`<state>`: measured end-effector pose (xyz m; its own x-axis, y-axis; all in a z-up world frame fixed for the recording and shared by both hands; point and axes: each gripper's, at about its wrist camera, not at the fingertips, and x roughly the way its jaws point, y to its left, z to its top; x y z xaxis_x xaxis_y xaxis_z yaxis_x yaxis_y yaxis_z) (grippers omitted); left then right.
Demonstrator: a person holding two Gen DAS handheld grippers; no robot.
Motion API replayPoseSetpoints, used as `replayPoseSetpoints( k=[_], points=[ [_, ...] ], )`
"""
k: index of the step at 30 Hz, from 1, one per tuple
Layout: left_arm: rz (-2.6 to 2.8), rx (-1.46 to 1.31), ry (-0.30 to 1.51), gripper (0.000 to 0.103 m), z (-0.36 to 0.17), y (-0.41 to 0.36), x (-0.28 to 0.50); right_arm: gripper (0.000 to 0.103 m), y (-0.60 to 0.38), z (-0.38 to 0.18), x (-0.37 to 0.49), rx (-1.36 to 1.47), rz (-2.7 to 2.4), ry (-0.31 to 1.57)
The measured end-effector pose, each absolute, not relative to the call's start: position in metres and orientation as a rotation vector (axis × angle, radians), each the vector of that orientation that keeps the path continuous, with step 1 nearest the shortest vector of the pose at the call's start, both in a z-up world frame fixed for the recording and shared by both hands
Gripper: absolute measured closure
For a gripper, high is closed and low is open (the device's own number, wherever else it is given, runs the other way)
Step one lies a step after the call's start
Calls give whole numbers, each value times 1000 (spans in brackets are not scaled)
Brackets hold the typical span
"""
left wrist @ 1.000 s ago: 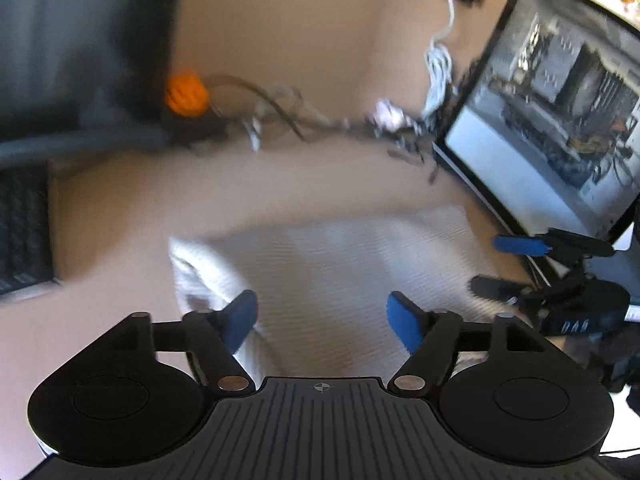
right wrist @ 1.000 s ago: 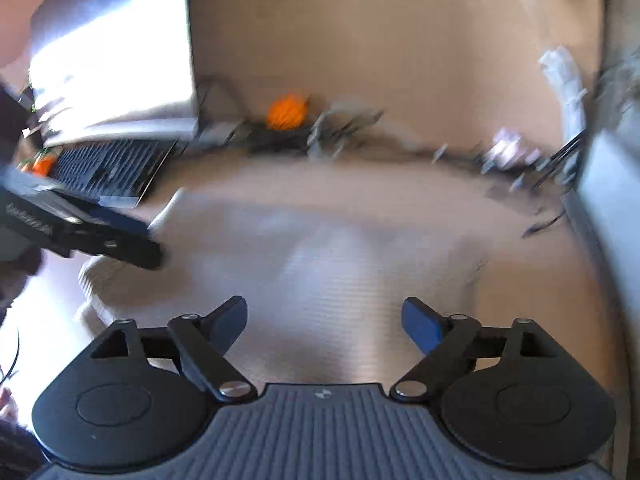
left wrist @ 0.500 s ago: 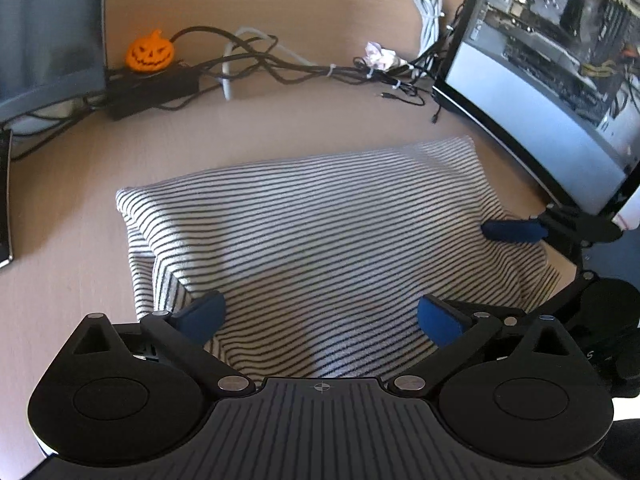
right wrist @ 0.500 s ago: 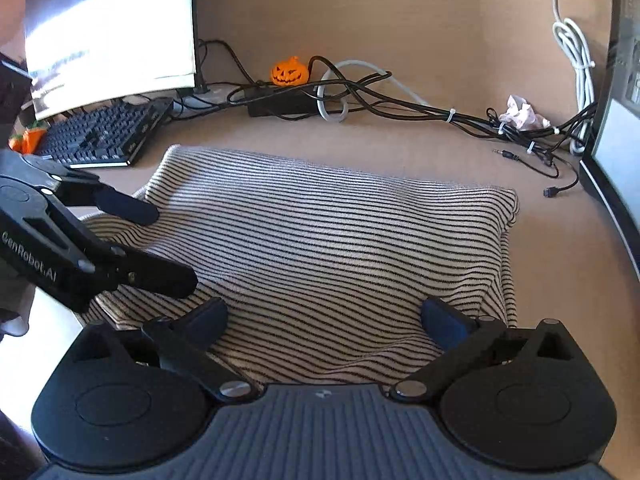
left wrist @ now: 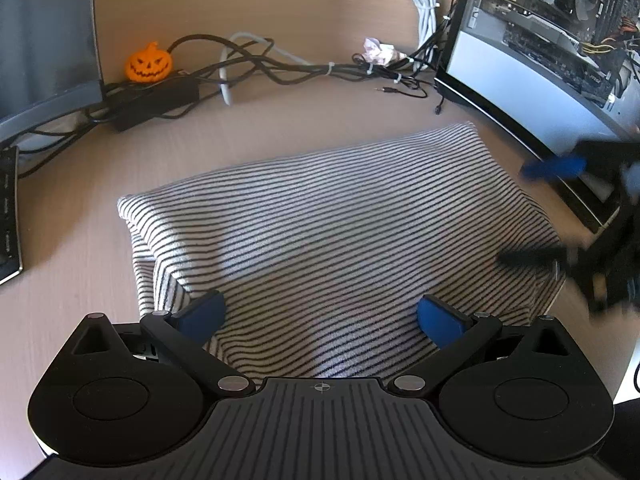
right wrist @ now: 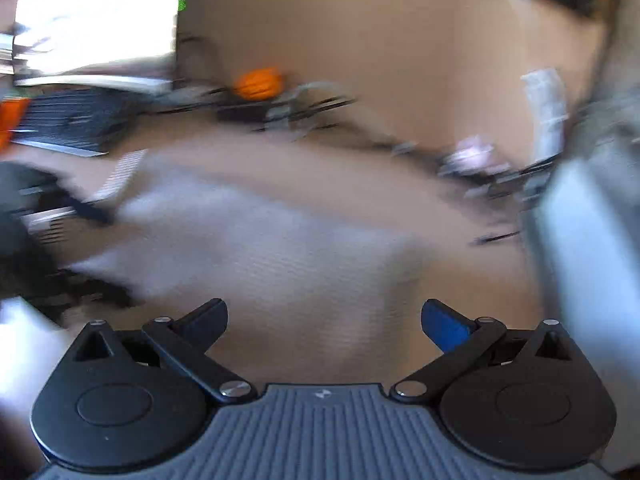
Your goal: Fold clothes
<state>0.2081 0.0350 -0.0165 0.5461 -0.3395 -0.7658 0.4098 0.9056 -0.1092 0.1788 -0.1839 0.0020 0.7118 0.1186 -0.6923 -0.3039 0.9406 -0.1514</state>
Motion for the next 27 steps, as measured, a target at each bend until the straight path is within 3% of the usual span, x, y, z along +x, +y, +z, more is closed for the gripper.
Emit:
replayPoseSetpoints(
  k=[8, 20, 27],
  points=[
    [-435, 99, 888, 0, -16, 32, 207, 0, -187, -31, 201, -344, 11, 802],
    [-449, 30, 919, 0, -14, 29, 189, 0, -145, -44, 269, -479, -48, 687],
    [-507, -51, 921, 0, 7, 44, 178, 0, -121, -14, 283, -466, 40, 643]
  ],
)
